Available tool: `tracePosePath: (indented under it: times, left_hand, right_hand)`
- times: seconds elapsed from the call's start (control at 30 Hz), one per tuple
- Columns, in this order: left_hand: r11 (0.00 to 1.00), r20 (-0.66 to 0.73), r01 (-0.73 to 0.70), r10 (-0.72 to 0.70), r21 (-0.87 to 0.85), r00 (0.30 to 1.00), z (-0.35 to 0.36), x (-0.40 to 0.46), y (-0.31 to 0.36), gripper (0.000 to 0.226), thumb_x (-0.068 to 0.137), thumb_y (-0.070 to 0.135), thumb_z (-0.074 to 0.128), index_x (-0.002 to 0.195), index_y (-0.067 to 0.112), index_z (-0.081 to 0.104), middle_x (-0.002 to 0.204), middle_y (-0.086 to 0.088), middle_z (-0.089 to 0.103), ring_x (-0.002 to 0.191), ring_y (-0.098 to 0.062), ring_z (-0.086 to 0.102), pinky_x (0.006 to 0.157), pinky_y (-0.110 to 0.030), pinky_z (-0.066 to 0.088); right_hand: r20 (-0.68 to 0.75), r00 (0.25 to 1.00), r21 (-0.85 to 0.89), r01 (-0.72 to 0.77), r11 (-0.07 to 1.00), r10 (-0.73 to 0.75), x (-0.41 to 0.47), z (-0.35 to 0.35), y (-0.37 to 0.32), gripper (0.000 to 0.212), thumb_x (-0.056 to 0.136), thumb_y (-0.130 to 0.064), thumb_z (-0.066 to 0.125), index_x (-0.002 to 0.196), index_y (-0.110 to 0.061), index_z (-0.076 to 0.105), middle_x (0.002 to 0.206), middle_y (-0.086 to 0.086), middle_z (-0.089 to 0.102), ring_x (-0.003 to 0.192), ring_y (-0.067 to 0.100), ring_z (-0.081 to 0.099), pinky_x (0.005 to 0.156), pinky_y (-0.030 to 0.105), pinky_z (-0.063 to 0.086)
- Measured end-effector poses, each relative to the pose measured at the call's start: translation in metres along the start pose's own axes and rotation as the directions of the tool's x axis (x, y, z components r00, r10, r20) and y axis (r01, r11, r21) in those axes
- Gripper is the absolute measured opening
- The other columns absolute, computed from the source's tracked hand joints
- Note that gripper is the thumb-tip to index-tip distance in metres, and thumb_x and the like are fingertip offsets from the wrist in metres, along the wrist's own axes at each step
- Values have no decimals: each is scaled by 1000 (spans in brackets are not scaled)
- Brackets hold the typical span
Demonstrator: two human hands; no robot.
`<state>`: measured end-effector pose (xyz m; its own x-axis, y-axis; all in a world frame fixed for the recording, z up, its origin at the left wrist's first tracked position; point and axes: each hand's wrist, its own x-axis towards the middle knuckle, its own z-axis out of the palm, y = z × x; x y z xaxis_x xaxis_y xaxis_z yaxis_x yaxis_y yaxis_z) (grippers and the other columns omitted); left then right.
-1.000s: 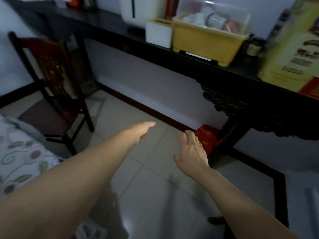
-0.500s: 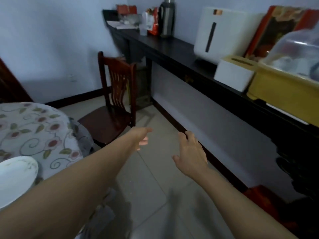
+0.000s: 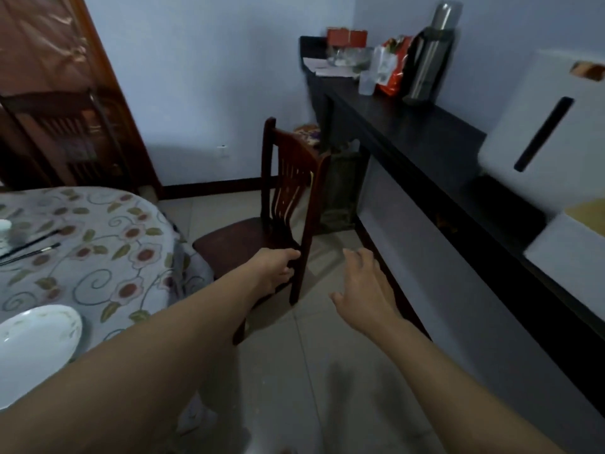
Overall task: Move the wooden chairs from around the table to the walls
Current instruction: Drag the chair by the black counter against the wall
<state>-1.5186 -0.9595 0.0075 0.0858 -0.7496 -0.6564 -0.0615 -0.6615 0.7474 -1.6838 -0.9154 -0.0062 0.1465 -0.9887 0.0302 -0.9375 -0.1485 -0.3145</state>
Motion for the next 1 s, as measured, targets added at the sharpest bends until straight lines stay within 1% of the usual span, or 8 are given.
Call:
tracePosePath:
  times: [0.1, 0.17, 0.23, 0.53, 0.8, 0.87, 0.97, 1.0]
  left_hand:
    - [999, 0, -28, 28, -31, 1000, -1, 39, 27, 59, 89, 33, 58, 140, 9, 39, 132, -12, 54, 107, -24, 58, 93, -39, 43]
    - [998, 7, -54, 54, -43, 999, -3, 67, 51, 63, 88, 34, 58, 142, 9, 38, 136, -13, 52, 118, -27, 54, 106, -45, 36]
    - [997, 5, -61, 61, -55, 998, -4, 94, 73, 65, 87, 35, 59, 143, 9, 36, 136, -13, 53, 120, -27, 53, 109, -47, 34]
    - [997, -45, -46, 44, -57, 998, -13, 202, 156, 63, 88, 40, 56, 141, 12, 38, 139, -10, 51, 122, -24, 52, 106, -45, 31]
    - [993, -124, -54, 41, -102, 991, -13, 309, 243, 51, 92, 39, 50, 135, 11, 46, 139, -8, 51, 125, -24, 50, 106, -44, 29]
    - [990, -156, -39, 17, -138, 988, -14, 332, 262, 48, 92, 38, 51, 132, 11, 48, 135, -7, 53, 122, -23, 51, 100, -42, 32]
    - [982, -191, -25, -11, -185, 982, -16, 362, 284, 47, 92, 38, 51, 131, 12, 49, 119, -4, 56, 107, -19, 53, 83, -35, 35]
    - [980, -187, -21, -17, -197, 982, -17, 370, 289, 47, 93, 38, 51, 132, 12, 48, 120, -5, 57, 105, -19, 53, 81, -34, 34]
  right_hand:
    - [-11, 1000, -14, 20, 1000, -20, 46, -1, 4, 77, 84, -33, 63, 144, -15, 20, 148, 11, 22, 131, 27, 32, 106, 36, 33]
    - [-4, 999, -33, 33, 999, -33, 80, -2, 6, 76, 84, -34, 62, 144, -16, 20, 149, 11, 21, 133, 27, 30, 107, 36, 32]
    - [16, 999, -37, 36, 999, -36, 114, -4, 7, 75, 85, -34, 61, 144, -16, 19, 150, 11, 20, 135, 26, 29, 109, 38, 33]
    - [33, 993, -42, 115, 992, -114, 268, -10, 13, 77, 85, -30, 62, 146, -15, 17, 151, 12, 18, 137, 27, 27, 111, 36, 30]
    - [26, 977, -11, 214, 977, -213, 431, 6, 19, 79, 82, -32, 65, 144, -19, 17, 148, 10, 23, 132, 27, 34, 107, 40, 37]
    - [51, 973, -1, 226, 974, -226, 467, 11, 21, 81, 81, -32, 66, 144, -20, 16, 148, 9, 24, 132, 27, 35, 107, 41, 37]
    - [77, 968, -3, 241, 970, -240, 513, 18, 23, 83, 81, -32, 66, 145, -17, 15, 147, 10, 26, 131, 28, 35, 108, 41, 37]
    - [85, 967, -10, 241, 971, -239, 525, 21, 23, 84, 82, -32, 66, 146, -16, 14, 147, 10, 26, 131, 28, 35, 108, 41, 36]
